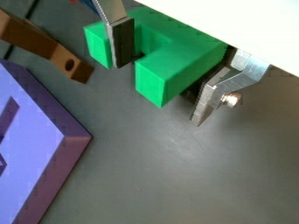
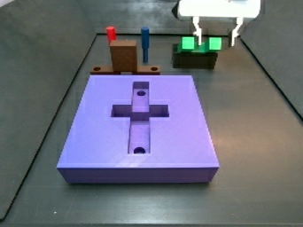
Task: Pick up the green object. Move up. Place the green object on the fixture. Regrasp the green object. Move to above the board. Insert the green object.
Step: Regrasp the green object.
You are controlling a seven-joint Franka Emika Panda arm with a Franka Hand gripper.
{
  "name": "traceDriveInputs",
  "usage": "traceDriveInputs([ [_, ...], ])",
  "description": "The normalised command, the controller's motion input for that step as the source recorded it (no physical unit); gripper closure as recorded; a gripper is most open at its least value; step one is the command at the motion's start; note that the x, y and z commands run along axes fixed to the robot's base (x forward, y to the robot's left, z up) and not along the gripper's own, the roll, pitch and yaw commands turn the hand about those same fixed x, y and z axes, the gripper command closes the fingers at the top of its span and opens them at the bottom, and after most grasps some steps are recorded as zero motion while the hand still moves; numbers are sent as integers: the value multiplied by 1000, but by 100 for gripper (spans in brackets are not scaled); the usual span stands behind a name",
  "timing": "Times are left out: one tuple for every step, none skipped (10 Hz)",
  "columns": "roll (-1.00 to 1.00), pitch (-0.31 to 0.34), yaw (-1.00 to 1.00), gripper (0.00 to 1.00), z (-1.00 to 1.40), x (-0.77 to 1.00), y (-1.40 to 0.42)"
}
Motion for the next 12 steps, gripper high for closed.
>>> traceDriveInputs([
  [617,0,97,0,969,-163,20],
  [729,0,100,0,891,0,0],
  [1000,-20,123,0,543,109,-86],
  [1000,-131,206,0,34,426,-94],
  [1000,-71,123,0,74,457,-54],
  [1000,-31,89,0,69,426,-49],
  [1000,0,60,0,54,366,-51],
  [1000,0,0,0,23,140,-80],
  [1000,43,0,0,23,77,-100],
  [1000,54,0,0,23,77,-97],
  [1000,66,0,0,23,60,-100],
  [1000,74,0,0,26,54,-103],
])
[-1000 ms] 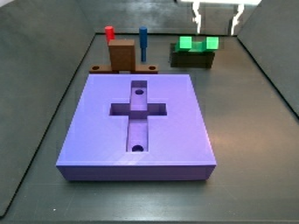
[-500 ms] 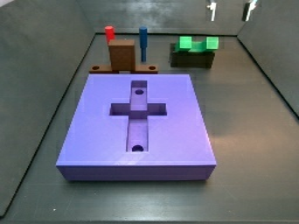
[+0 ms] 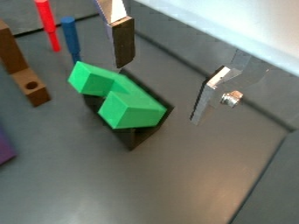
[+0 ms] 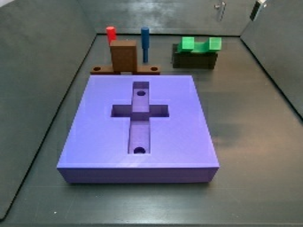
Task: Pick up the green object. Move up. Place the green object on the fixture. Regrasp the green object. Move to above the board. Insert the green object.
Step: Regrasp the green object.
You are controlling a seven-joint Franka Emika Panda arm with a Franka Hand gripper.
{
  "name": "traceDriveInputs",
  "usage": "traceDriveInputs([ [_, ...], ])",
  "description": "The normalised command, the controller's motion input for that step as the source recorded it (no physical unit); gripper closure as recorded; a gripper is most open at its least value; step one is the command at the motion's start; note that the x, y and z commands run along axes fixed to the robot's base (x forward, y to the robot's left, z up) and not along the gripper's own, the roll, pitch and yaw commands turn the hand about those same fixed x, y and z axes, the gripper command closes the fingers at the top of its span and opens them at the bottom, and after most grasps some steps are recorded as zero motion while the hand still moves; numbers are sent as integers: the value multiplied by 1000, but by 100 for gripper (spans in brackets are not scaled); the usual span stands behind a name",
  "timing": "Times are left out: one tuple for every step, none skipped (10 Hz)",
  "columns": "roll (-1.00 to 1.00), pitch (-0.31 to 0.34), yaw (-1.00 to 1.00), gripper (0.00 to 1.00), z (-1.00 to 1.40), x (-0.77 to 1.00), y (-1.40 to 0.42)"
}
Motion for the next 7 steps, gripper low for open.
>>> traceDriveInputs([
  [1000,71,0,0,26,54,-103],
  [1000,74,0,0,26,49,-109],
  [1000,74,0,0,26,43,-114],
  [1000,74,0,0,29,46,-114],
  [1000,66,0,0,29,49,-117],
  [1000,89,17,0,34,31,-146],
  [1000,131,6,0,31,20,-211],
])
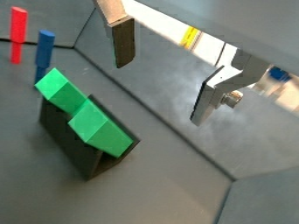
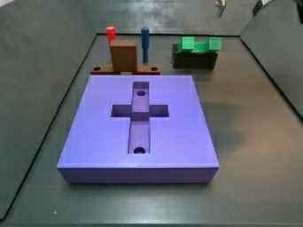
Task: Pick up the green object. Move up. Place the green object on the fixture. Regrasp the green object. Move to above the board. Insert the green object.
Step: Regrasp the green object.
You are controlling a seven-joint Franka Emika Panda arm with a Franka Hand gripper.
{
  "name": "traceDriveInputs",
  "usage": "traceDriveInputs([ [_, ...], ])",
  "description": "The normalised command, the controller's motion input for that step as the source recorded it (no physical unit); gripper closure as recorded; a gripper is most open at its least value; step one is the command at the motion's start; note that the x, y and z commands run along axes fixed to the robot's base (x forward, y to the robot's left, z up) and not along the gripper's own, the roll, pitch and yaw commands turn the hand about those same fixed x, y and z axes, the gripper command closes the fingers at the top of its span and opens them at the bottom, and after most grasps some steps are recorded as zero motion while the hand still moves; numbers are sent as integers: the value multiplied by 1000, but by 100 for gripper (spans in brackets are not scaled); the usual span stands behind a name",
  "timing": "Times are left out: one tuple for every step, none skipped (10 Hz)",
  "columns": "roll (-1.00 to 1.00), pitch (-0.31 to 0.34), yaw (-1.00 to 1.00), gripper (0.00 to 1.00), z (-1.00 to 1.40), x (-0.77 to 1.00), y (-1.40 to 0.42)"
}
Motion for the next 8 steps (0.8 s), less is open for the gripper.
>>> traceDriveInputs([
  [0,160,0,0,0,17,0],
  [0,0,0,0,-49,0,20],
  [51,86,0,0,-480,103,0],
  [0,257,229,0,-631,0,0],
  [217,394,477,0,-563,0,0],
  [554,400,523,0,-391,-43,14],
  [614,400,517,0,-303,0,0],
  [671,354,411,0,-351,-34,0],
])
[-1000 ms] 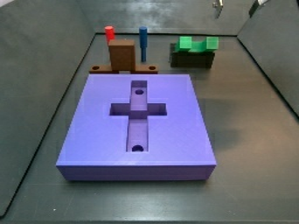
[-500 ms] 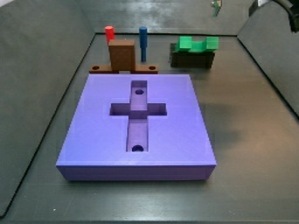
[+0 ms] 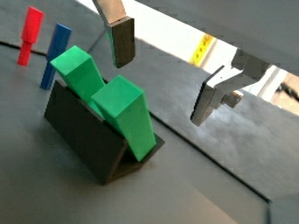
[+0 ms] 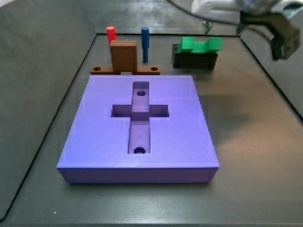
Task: Pick up the green object. Move up. Place the green object on the fixture. Regrasp the green object. Move to above the board. Insert the green object.
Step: Regrasp the green object.
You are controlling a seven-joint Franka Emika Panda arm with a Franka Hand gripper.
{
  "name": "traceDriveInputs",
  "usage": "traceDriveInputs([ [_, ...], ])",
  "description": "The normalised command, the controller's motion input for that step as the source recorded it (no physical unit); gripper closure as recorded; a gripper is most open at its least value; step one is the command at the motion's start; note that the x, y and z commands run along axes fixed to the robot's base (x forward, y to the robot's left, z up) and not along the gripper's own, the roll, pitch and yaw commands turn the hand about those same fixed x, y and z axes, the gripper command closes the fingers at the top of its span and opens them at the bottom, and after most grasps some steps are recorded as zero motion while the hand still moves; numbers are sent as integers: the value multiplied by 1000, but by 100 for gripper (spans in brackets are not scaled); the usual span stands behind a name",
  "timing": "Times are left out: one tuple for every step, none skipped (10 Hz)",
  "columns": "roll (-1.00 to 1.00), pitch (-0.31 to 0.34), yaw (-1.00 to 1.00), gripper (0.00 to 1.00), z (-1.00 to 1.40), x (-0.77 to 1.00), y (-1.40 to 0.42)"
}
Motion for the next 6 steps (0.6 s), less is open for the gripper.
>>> traceDriveInputs([
  [669,289,414,0,-354,-40,0],
  [257,263,183,0,-263,143,0],
  [14,134,0,0,-169,157,0],
  [0,66,0,0,-183,91,0],
  [0,3,0,0,-220,0,0],
  [-57,-9,0,0,-246,0,0],
])
